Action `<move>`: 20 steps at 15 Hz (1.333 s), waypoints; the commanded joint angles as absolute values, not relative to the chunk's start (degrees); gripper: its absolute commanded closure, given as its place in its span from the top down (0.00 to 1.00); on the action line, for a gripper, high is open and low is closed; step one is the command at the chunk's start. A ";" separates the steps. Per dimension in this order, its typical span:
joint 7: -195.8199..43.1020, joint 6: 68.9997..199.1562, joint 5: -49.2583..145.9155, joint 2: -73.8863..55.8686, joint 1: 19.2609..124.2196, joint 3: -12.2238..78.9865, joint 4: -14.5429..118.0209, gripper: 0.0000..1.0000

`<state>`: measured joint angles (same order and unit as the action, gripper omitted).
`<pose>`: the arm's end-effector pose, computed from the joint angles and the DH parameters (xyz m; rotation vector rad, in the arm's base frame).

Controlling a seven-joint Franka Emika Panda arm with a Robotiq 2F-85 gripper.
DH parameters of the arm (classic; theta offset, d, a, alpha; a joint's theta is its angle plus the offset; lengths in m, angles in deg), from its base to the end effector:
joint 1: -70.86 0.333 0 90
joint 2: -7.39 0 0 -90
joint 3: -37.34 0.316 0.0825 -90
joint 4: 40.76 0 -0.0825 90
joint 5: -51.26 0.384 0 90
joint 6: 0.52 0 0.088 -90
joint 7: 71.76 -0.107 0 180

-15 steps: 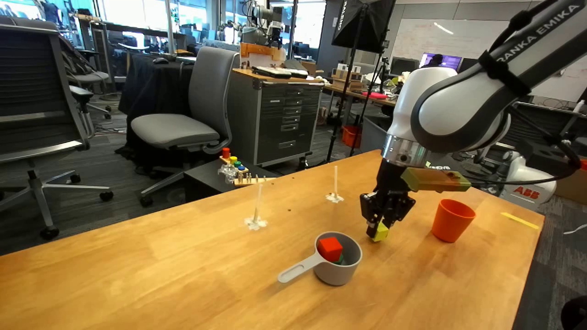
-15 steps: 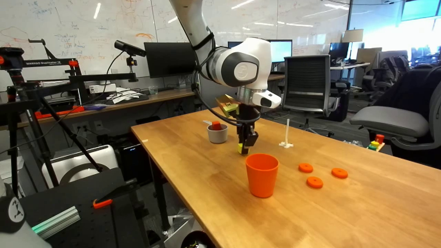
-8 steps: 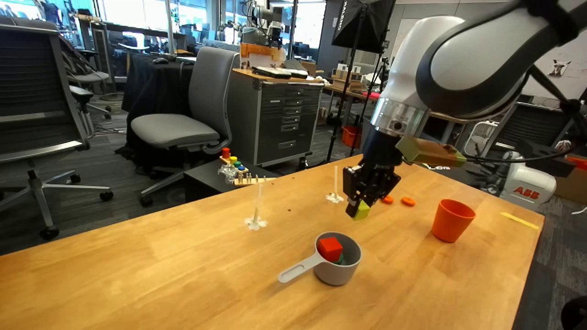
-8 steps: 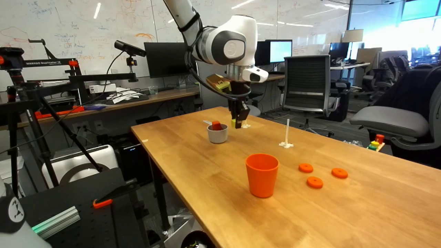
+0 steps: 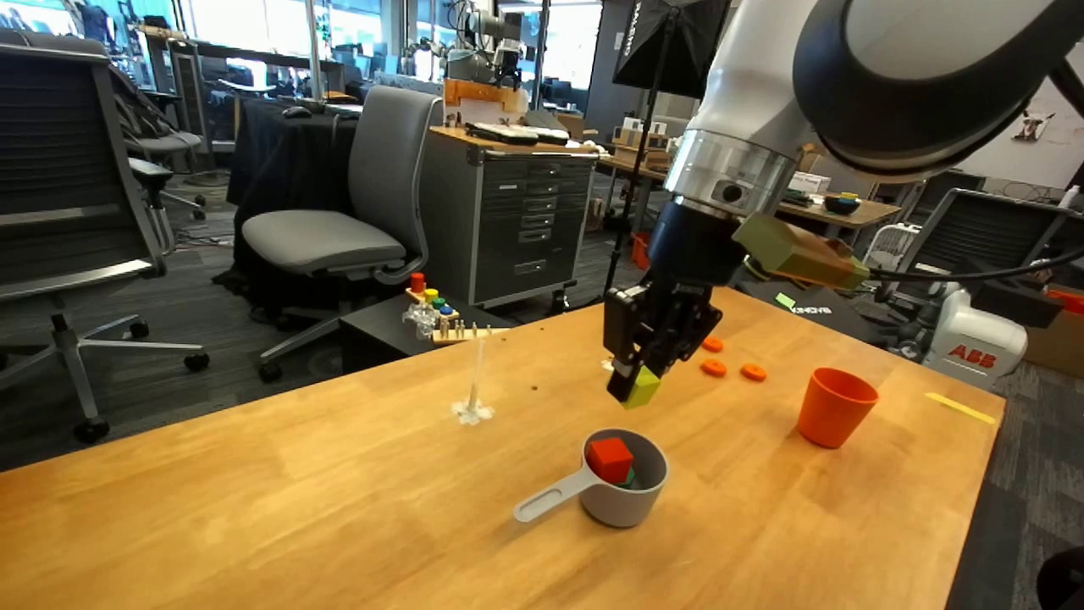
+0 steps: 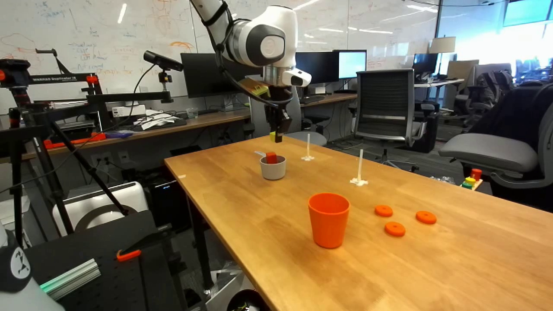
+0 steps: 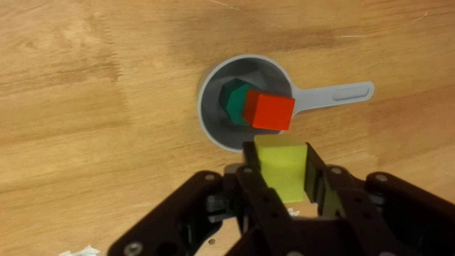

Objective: Put the cubes inside the measuring cup

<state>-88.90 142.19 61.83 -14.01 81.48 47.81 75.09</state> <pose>0.5721 0.2156 0.2765 -2.9322 0.1296 -0.0461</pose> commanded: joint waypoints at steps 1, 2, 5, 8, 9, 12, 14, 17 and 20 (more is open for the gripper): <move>-86.57 140.61 64.76 -13.82 81.28 48.70 74.88 0.09; -86.25 140.42 65.22 -14.18 81.11 48.80 74.83 0.09; -85.03 140.15 67.07 -15.63 80.59 48.92 74.60 0.09; -84.19 139.66 68.24 -17.22 80.25 48.80 74.20 0.09; -84.16 139.94 68.47 -17.96 80.36 48.82 74.21 0.09; -84.17 139.81 68.51 -19.12 80.30 48.76 74.02 0.09; -84.24 139.62 68.58 -19.43 80.29 48.77 73.73 0.09; -84.11 138.24 68.12 -19.02 80.02 48.40 73.41 0.63; -83.90 137.38 68.10 -18.64 79.67 48.21 73.26 0.88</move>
